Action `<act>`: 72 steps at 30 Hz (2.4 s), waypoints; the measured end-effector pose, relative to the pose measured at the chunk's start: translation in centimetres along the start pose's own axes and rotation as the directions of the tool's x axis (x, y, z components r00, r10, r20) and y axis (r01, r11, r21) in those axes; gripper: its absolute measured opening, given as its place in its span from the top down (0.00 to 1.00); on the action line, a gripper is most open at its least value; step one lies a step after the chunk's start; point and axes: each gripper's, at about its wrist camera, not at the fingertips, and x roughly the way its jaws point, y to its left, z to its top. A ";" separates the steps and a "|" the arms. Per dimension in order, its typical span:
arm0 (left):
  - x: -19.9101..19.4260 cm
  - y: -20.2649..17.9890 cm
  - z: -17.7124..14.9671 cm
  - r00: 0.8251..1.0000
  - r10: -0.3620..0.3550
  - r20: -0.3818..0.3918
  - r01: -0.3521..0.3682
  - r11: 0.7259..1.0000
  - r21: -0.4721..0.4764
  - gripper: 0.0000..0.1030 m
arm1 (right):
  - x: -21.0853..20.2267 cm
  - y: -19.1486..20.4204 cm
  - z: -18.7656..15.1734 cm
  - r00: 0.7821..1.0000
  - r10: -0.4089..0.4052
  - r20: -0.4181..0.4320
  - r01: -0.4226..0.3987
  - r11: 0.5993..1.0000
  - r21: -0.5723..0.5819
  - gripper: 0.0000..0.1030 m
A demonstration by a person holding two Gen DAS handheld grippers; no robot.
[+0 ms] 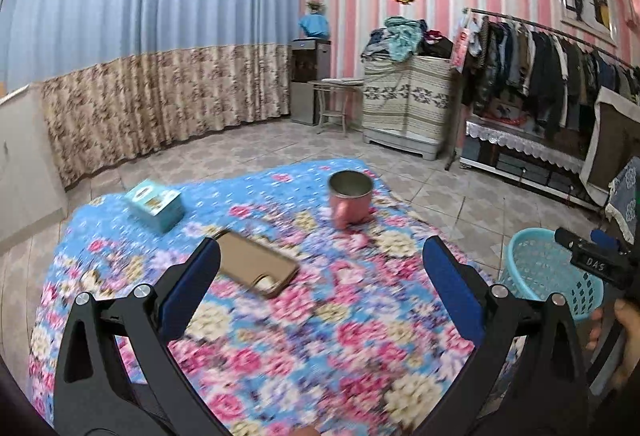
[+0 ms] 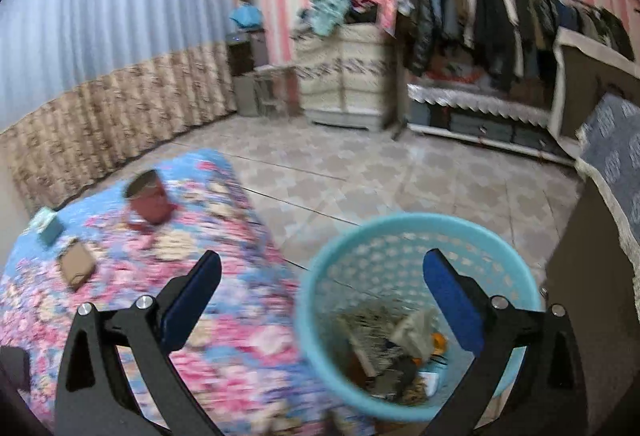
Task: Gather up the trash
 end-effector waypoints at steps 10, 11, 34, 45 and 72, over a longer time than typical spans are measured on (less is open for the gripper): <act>-4.7 5.8 -3.1 0.991 0.137 0.010 -0.136 0.990 -0.027 0.05 | -5.7 9.8 -1.4 0.977 0.203 0.061 -0.200 0.978 -0.053 0.04; -5.3 6.2 -3.5 0.988 0.151 0.013 -0.151 0.988 -0.031 0.05 | -6.4 10.9 -1.9 0.973 0.223 0.065 -0.219 0.974 -0.062 0.04; -8.8 8.3 -10.6 0.985 0.170 -0.008 -0.170 0.982 -0.084 0.05 | -11.9 17.3 -11.5 0.938 0.330 0.106 -0.302 0.928 -0.217 0.04; -8.6 7.9 -11.2 0.988 0.155 0.002 -0.155 0.985 -0.072 0.05 | -11.6 17.9 -12.0 0.937 0.336 0.092 -0.308 0.922 -0.237 0.04; -9.6 7.8 -11.3 0.987 0.159 0.034 -0.156 0.984 -0.081 0.05 | -12.0 18.2 -12.1 0.934 0.339 0.117 -0.303 0.920 -0.247 0.04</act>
